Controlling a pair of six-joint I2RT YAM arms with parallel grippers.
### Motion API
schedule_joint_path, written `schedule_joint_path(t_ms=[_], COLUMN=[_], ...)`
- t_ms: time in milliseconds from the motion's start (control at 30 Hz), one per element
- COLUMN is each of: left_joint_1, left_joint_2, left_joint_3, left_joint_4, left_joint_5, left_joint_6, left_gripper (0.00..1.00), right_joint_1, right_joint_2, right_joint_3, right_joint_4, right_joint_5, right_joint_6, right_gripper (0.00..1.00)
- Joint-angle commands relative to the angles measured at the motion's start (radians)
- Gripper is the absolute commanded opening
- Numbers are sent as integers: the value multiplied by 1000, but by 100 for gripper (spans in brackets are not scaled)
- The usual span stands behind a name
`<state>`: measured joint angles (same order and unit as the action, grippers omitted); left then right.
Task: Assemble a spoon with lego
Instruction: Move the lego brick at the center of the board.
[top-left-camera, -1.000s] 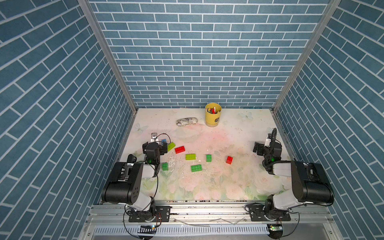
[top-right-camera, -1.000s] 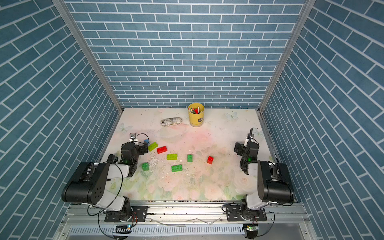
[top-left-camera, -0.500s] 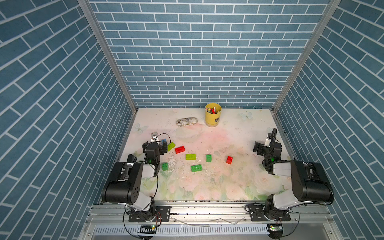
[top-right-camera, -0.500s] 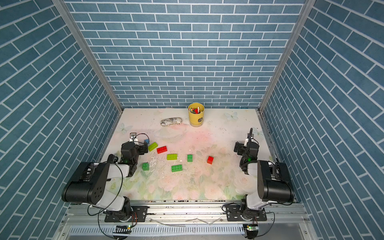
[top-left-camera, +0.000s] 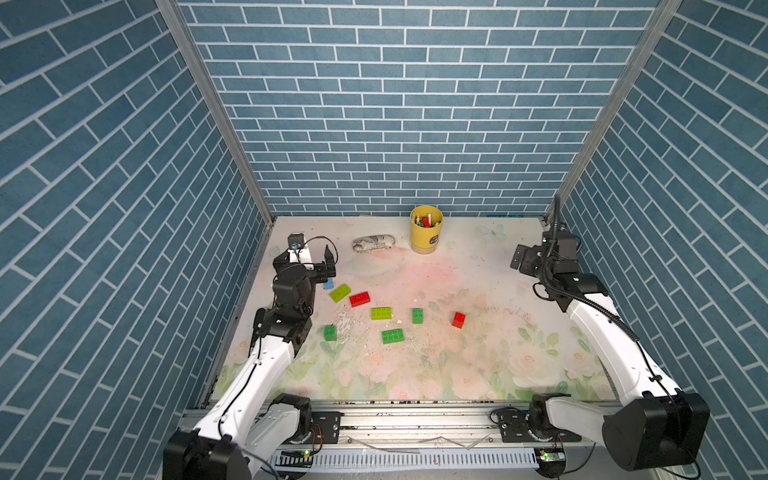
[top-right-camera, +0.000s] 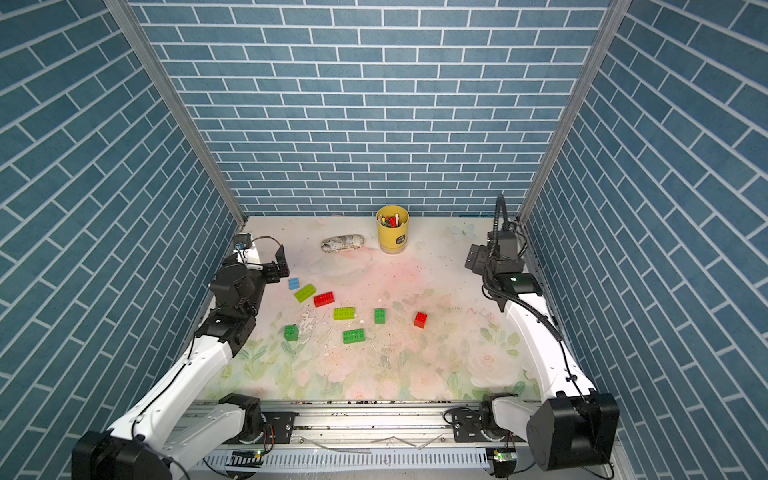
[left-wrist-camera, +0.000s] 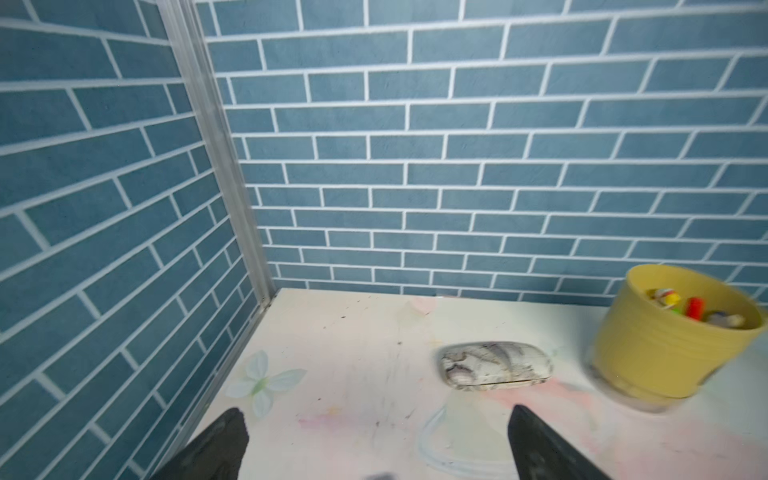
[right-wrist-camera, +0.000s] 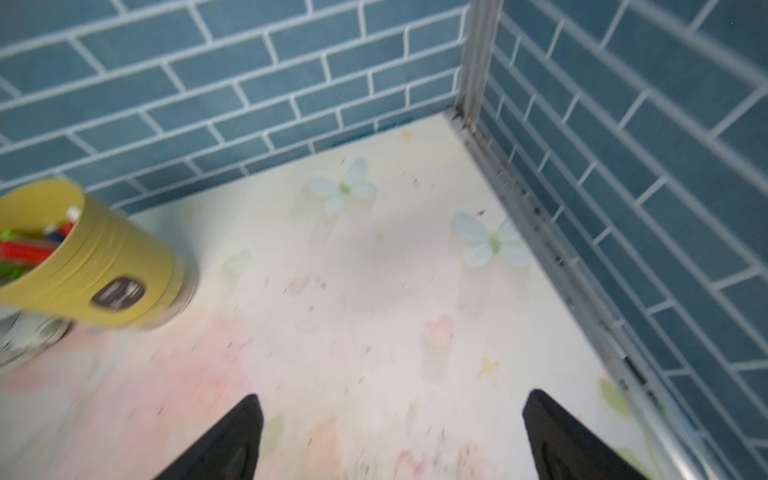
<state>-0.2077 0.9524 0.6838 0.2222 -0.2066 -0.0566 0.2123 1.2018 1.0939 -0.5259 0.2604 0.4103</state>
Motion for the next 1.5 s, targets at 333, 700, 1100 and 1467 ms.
schedule_joint_path(t_ms=[333,700,1100,1467], left_joint_1=[-305,-368,-376,-378], left_joint_2=[-32,-20,-23,-24], left_joint_3=[-79,-135,-143,-147], left_joint_4=[-275,-220,-222,-233], left_joint_5=[121,100,92,79], left_joint_6=[-97,-121,-124,-124], left_gripper=[99,99,99,99], right_joint_1=[330,399,410,430], right_joint_2=[218,423,514,575], right_joint_3=[-4,30,55,111], right_joint_4=[-297,-223,-192,-242], right_joint_5=[-210,-257,-265,-239], right_joint_6=[447,449,414,370], right_gripper=[91,78,59,31])
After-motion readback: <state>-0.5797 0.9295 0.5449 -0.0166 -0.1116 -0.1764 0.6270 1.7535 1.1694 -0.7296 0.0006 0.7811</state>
